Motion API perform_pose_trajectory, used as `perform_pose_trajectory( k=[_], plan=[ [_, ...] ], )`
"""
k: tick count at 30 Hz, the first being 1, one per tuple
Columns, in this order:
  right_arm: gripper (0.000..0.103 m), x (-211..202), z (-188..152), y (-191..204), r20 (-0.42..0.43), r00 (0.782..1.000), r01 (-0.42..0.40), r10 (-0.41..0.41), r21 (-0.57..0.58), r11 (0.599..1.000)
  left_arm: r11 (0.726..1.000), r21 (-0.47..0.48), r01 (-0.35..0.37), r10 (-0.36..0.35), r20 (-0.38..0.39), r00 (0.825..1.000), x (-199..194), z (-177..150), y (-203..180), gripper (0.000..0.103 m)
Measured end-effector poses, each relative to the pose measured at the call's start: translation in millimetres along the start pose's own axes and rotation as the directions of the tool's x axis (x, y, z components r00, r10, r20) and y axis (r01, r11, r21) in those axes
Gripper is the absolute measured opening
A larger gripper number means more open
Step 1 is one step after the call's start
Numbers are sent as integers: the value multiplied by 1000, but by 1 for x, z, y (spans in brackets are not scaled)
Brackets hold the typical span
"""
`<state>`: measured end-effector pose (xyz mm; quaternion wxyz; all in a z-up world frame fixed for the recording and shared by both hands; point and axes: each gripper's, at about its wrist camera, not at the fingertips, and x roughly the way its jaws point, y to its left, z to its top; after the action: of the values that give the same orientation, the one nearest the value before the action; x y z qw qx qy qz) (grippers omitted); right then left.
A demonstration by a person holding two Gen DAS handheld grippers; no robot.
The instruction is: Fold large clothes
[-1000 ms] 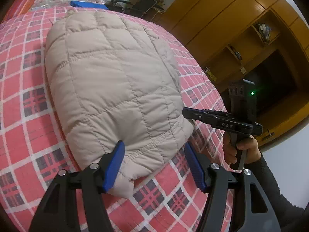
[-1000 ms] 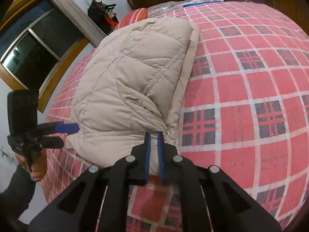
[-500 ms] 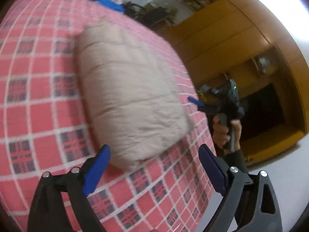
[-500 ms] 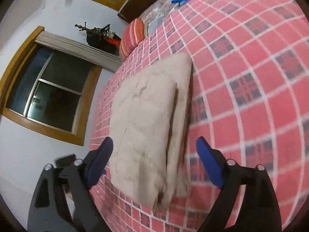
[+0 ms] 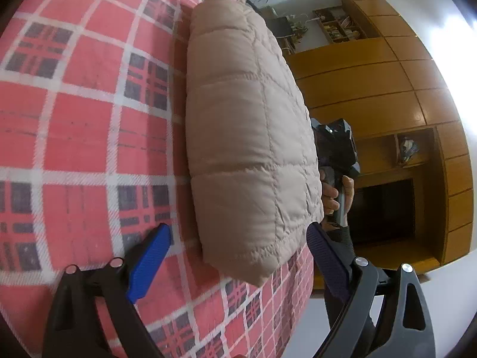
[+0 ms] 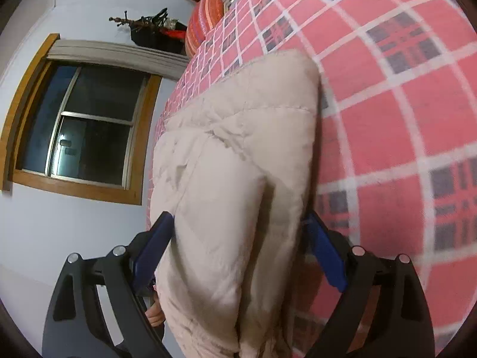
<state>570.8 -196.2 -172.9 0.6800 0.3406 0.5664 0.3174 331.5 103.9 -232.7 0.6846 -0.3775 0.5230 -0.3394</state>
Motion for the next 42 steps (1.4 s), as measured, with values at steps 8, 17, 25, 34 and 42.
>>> perform_pose_trajectory(
  k=[8,17,25,34,42],
  plan=[
    [91,10,4,-4,-23,1000,-21,20,-12,1000,999,51,8,-6,-27,1000,24,5,-14,93],
    [91,21,10,4,-32,999,-20,19,-24,1000,1000,-13,-28,27,-66,997,43,2,-21,93],
    [42,11,-6,6,2,997,-73,73,-48,996,994,1,-112,112,-84,990,45,-3,-29,70],
    [38,-7,-49,46,67,994,-83,90,-105,991,986,67,-151,157,-99,983,8,-23,-52,61],
    [38,30,-124,100,23,990,-133,138,-154,979,976,121,-182,191,-72,979,-79,-77,-56,61]
  ],
)
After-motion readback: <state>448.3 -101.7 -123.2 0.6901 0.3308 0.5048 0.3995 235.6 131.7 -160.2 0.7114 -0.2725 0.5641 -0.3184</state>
